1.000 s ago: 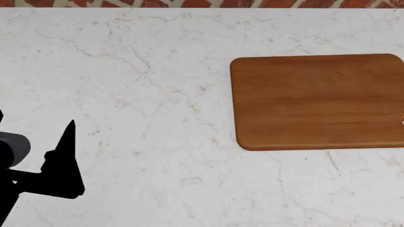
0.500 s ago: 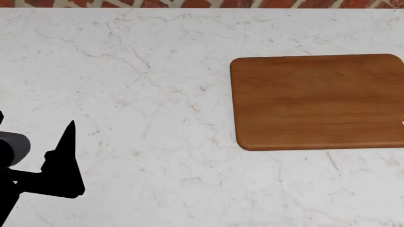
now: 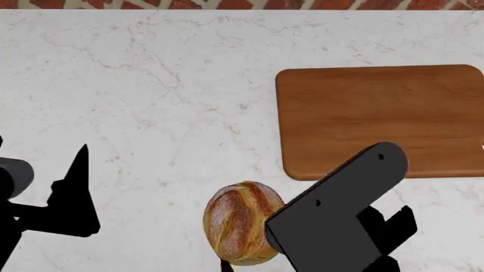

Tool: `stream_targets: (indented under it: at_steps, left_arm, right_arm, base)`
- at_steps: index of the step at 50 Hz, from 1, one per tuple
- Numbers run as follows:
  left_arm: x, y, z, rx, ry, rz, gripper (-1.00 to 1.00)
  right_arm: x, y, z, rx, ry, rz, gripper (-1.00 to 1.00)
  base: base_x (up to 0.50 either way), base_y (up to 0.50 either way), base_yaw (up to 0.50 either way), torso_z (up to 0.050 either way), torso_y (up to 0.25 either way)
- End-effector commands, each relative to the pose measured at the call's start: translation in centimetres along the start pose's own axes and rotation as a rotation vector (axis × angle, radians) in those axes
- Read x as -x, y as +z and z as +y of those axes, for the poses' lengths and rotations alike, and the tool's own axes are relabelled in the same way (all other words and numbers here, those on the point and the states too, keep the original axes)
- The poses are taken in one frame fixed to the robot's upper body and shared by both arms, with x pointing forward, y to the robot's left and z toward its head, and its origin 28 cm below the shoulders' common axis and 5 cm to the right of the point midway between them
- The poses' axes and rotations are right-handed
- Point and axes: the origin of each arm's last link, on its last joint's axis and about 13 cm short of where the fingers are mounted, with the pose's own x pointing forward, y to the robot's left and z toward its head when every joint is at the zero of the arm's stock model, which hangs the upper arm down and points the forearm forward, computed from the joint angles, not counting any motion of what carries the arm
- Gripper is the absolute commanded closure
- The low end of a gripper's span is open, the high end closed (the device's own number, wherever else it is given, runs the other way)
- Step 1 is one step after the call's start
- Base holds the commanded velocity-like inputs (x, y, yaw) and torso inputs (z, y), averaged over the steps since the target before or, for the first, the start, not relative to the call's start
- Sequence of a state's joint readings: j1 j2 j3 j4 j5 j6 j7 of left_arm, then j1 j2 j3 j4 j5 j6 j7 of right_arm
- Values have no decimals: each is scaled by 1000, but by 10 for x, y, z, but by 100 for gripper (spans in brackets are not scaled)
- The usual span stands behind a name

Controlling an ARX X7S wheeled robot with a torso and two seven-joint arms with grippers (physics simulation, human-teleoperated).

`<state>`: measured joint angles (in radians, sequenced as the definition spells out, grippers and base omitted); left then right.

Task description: Place the bread and cheese on the cutting board.

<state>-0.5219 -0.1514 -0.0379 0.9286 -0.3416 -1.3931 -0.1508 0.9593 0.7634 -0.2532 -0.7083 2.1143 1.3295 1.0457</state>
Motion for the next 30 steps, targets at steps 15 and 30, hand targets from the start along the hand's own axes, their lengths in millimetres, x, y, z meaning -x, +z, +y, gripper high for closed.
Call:
stream_targets:
  at_steps: [15, 30]
  left_arm:
    - [-4, -3, 5, 26, 2, 10, -100]
    - [-1, 0, 8, 38, 18, 2, -100]
  right_arm:
    - [-74, 74, -98, -68, -264, -35, 100]
    - [-134, 44, -134, -226, -358, 85, 100]
  base:
    - [0, 0, 0, 0, 0]
    - [0, 0, 0, 0, 0]
